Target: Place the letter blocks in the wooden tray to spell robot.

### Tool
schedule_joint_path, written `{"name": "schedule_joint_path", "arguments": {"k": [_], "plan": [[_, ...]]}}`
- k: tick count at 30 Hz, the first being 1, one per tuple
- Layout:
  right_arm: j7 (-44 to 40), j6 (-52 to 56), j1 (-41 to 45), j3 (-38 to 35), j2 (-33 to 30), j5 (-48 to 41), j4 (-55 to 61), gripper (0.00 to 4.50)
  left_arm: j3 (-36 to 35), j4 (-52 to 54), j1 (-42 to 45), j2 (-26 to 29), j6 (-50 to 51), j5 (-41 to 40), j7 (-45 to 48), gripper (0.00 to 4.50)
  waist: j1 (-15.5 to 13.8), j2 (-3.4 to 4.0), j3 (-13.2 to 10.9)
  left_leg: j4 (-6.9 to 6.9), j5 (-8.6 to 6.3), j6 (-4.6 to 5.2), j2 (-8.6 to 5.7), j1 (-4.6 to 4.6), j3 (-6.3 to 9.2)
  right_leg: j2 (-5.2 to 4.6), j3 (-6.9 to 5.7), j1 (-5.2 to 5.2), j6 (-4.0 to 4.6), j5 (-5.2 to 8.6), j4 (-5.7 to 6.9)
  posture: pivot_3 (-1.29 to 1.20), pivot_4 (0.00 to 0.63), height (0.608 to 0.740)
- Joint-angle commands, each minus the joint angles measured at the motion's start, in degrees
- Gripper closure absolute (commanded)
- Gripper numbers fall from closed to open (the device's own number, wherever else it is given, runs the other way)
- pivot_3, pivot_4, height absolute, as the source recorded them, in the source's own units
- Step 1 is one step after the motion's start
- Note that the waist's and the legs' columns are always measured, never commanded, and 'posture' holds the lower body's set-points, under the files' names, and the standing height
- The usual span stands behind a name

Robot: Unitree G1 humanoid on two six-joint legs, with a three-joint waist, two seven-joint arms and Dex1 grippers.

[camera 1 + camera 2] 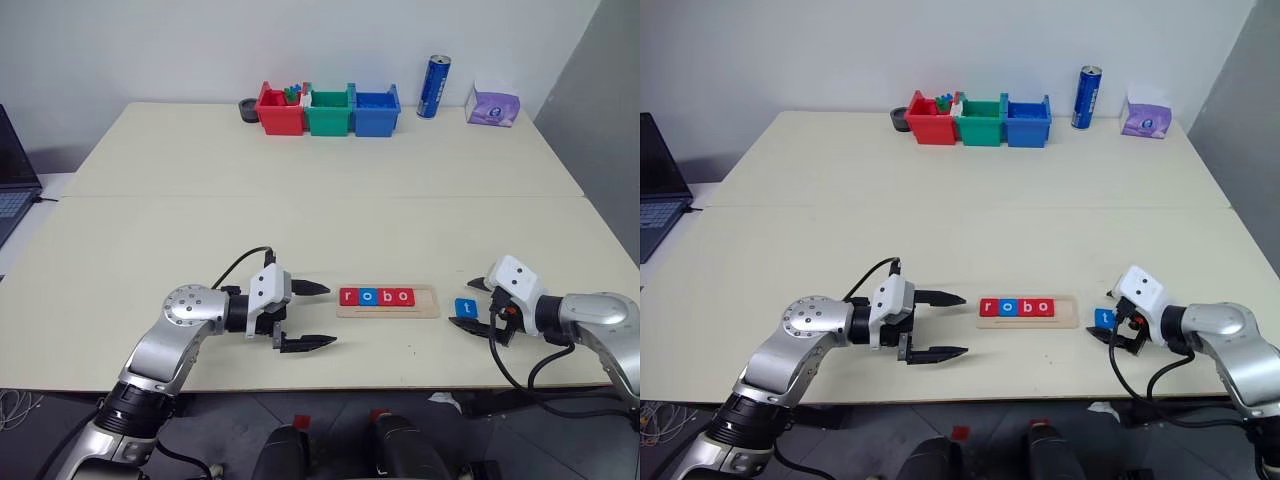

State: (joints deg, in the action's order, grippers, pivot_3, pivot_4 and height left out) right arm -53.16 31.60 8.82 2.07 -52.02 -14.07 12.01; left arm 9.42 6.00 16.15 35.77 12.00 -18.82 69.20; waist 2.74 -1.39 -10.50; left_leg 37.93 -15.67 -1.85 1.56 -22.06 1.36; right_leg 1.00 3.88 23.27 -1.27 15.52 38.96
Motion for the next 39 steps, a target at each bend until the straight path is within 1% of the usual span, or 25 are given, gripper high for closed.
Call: {"name": "schedule_joint_path", "arguments": {"k": [1, 3, 5, 7, 9, 10, 15, 22, 26, 29, 39], "plan": [[-4.15, -1.57, 2.04, 1.32, -2.70, 1.12, -2.08, 0.19, -0.07, 1.25, 0.26, 0.07, -0.55, 0.01, -0.28, 0.00, -0.08, 0.00, 0.00, 0.00, 0.00, 0.00, 0.00, 0.00, -0.01, -0.01, -0.01, 0.00, 0.00, 0.00, 0.00, 0.00, 0.150, 0.740], [-5.66, -1.72, 2.65, 1.84, -3.48, 1.23, -3.13, 0.64, -0.18, 1.20, 0.00, 0.14, -0.71, 0.04, -0.28, 0.00, -0.19, 0.00, 0.00, 0.01, 0.00, 0.00, 0.01, 0.00, -0.01, -0.02, -0.01, 0.00, 0.00, 0.00, 0.00, 0.00, 0.150, 0.740], [-6.13, -1.74, 2.92, 1.82, -3.58, 1.39, -3.54, 1.30, -0.30, 1.31, -0.33, 0.28, -0.87, 0.05, -0.26, 0.00, -0.19, 0.00, 0.00, 0.02, 0.00, 0.00, 0.02, 0.00, -0.02, -0.02, -0.02, 0.00, 0.00, 0.00, 0.01, 0.00, 0.150, 0.740], [-6.48, -1.46, 3.27, 1.67, -3.47, 1.33, -3.57, 2.10, -0.46, 1.37, -0.60, 0.44, -0.97, 0.04, -0.24, 0.00, -0.19, 0.00, 0.00, 0.02, 0.00, 0.00, 0.02, 0.01, -0.01, -0.02, -0.01, 0.00, 0.00, 0.00, 0.01, 0.00, 0.150, 0.740], [-6.63, -0.88, 3.79, 1.26, -3.28, 0.96, -3.20, 2.81, -0.61, 1.41, -0.75, 0.56, -0.97, 0.01, -0.28, 0.00, -0.18, 0.00, 0.00, 0.02, 0.00, 0.00, 0.02, 0.01, 0.00, -0.02, -0.01, 0.00, 0.00, 0.00, 0.02, 0.00, 0.150, 0.740], [-6.72, -0.47, 4.09, 0.89, -3.29, 0.60, -2.78, 3.06, -0.68, 1.49, -0.83, 0.63, -0.94, -0.02, -0.31, 0.00, -0.18, 0.00, 0.00, 0.02, 0.00, 0.00, 0.03, 0.01, -0.01, -0.02, -0.01, 0.00, 0.00, 0.00, 0.02, 0.00, 0.150, 0.740], [-8.05, 1.64, 6.07, 0.40, -3.91, -1.45, 1.70, 3.04, -1.00, 1.85, -1.25, 1.04, -0.74, -0.23, -0.38, 0.00, -0.26, 0.01, 0.00, 0.03, 0.00, 0.00, 0.04, 0.01, 0.00, -0.02, -0.02, 0.00, 0.00, 0.00, 0.02, 0.00, 0.150, 0.740], [-9.70, 4.46, 9.95, 3.81, -3.06, -2.14, 6.67, 3.04, -1.28, 1.64, -1.18, 1.54, -0.64, -0.31, -0.38, 0.00, -0.46, 0.01, 0.00, 0.03, 0.00, 0.00, 0.06, 0.01, 0.01, -0.02, -0.11, 0.00, 0.00, 0.00, 0.02, 0.00, 0.150, 0.740], [-10.63, 3.53, 13.22, 7.88, -2.45, 0.05, 4.48, 3.04, -1.28, 1.36, -1.03, 1.61, -0.79, -0.19, -0.50, 0.00, -0.48, 0.01, -0.01, 0.04, 0.00, 0.00, 0.07, 0.02, 0.00, -0.04, -0.12, 0.00, 0.00, 0.00, 0.02, 0.00, 0.150, 0.740], [-11.43, 0.91, 15.86, 10.63, -2.14, 2.56, 1.10, 3.04, -1.31, 1.38, -1.02, 1.56, -0.83, -0.19, -0.63, 0.00, -0.58, 0.01, 0.00, 0.04, 0.00, 0.00, 0.07, 0.02, -0.02, -0.04, -0.14, 0.00, 0.01, 0.00, 0.02, 0.00, 0.150, 0.740], [-14.74, -3.29, 19.98, 13.86, -0.87, 5.87, -5.41, 3.04, -1.51, 1.77, -1.65, 2.14, -0.93, -0.42, -1.08, 0.00, -0.82, 0.02, -0.01, 0.04, 0.00, 0.00, 0.08, 0.01, -0.01, -0.05, -0.15, 0.01, 0.01, -0.01, 0.02, 0.00, 0.150, 0.740]]}}
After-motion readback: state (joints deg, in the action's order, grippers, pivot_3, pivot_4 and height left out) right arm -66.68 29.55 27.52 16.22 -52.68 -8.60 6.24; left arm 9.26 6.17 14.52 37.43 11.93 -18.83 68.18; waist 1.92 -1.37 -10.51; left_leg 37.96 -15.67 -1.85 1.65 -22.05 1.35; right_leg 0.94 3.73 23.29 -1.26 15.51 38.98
